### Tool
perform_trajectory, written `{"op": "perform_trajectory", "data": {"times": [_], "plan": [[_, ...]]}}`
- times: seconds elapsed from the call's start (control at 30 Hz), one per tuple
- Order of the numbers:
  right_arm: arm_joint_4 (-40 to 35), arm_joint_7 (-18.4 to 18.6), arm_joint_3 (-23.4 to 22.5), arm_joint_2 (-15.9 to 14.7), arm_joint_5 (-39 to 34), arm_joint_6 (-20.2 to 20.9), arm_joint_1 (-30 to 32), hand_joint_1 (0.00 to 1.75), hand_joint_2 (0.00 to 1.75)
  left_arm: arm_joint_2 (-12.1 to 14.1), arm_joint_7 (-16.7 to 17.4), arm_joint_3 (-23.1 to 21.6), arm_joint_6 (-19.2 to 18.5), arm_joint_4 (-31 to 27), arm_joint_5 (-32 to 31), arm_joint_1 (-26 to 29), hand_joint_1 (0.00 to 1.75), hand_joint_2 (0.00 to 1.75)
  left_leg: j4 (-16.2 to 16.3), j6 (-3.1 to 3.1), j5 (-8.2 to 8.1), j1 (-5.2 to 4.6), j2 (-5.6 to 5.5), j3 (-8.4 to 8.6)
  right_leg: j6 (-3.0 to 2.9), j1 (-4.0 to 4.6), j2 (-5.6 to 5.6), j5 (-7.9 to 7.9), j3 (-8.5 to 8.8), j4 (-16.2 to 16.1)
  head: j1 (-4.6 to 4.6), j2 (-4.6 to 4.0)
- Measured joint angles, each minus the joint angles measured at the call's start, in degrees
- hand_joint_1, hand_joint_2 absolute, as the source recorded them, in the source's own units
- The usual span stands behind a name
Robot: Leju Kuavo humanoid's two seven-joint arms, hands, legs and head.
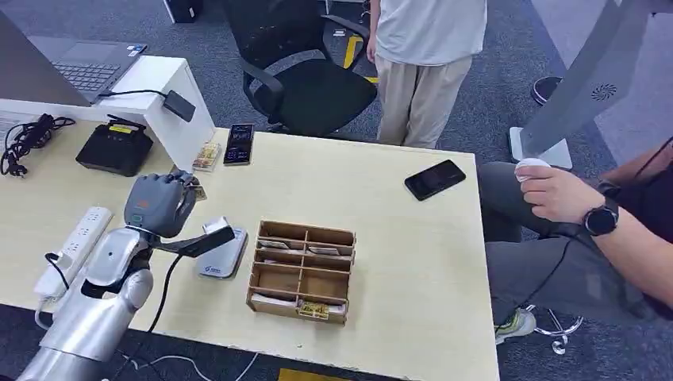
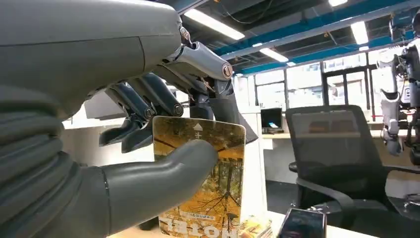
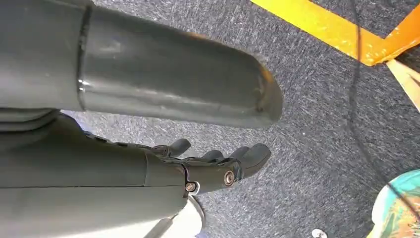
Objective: Pass the card to the sensor for recognition and then transmit it.
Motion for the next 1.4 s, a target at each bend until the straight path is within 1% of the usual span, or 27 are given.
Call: {"op": "perform_trajectory", "data": {"times": [0.13, 0.23, 0.33, 0.47, 0.63, 1.23, 1.4], "plan": [[0.11, 0.42, 0.07, 0.07, 0.99, 0.02, 0.11, 0.00, 0.00, 0.07, 0.68, -0.20, 0.59, 0.17, 0.29, 0.31, 1.75, 1.75, 0.00, 0.00, 0.00, 0.00, 0.00, -0.05, 0.00, 0.00, 0.01, 0.00, 0.04, 0.03, 0.00, 0.00], [0.18, 1.20, 0.59, 0.77, 2.41, -0.64, 0.09, 0.00, 0.00, 1.86, 0.61, 0.31, 2.36, -0.22, 1.90, 2.89, 1.75, 1.75, -0.01, -0.01, 0.00, 0.01, 0.09, -0.03, -0.01, 0.00, 0.12, 0.00, 0.00, 0.06, 0.00, 0.00], [0.20, 1.84, 1.03, 1.42, 2.91, -1.16, -0.14, 0.00, 0.00, 3.71, -0.20, 2.25, 3.15, -1.59, 2.86, 6.34, 1.75, 1.75, -0.02, -0.01, 0.00, 0.02, 0.03, -0.05, -0.02, 0.01, 0.08, -0.03, -0.04, 0.06, 0.00, 0.00], [0.20, 2.14, 1.62, 2.03, 2.91, -1.42, -0.56, 0.00, 0.00, 4.92, -0.61, 4.17, 3.34, -2.75, 3.04, 9.16, 1.75, 1.75, -0.02, -0.01, 0.00, 0.03, -0.01, -0.08, -0.04, 0.08, -0.01, -0.05, -0.03, 0.06, 0.02, 0.00], [0.20, 2.14, 1.79, 2.49, 2.91, -1.66, -0.57, 0.00, 0.00, 5.27, -0.70, 5.35, 3.34, -3.65, 2.99, 10.42, 1.75, 1.75, -0.02, -0.04, 0.03, 0.03, -0.03, -0.09, -0.03, 0.08, -0.03, -0.03, 0.00, 0.06, 0.02, 0.00], [0.20, 2.14, 1.90, 2.78, 2.95, -1.68, -0.69, 0.00, 0.00, 5.71, -0.72, 5.51, 3.34, -4.20, 2.99, 11.02, 1.75, 1.75, -0.02, -0.04, 0.04, 0.03, -0.04, -0.09, -0.02, 0.08, -0.04, -0.01, 0.00, 0.07, 0.00, 0.00], [0.35, 2.71, 2.05, 3.06, 3.43, -1.66, -0.55, 0.00, 0.00, 6.03, -0.92, 7.26, 3.41, -5.07, 2.99, 12.95, 1.75, 1.75, -0.02, -0.04, 0.04, 0.03, -0.02, -0.08, -0.02, 0.08, -0.02, -0.02, -0.02, 0.06, 0.02, 0.00]]}}
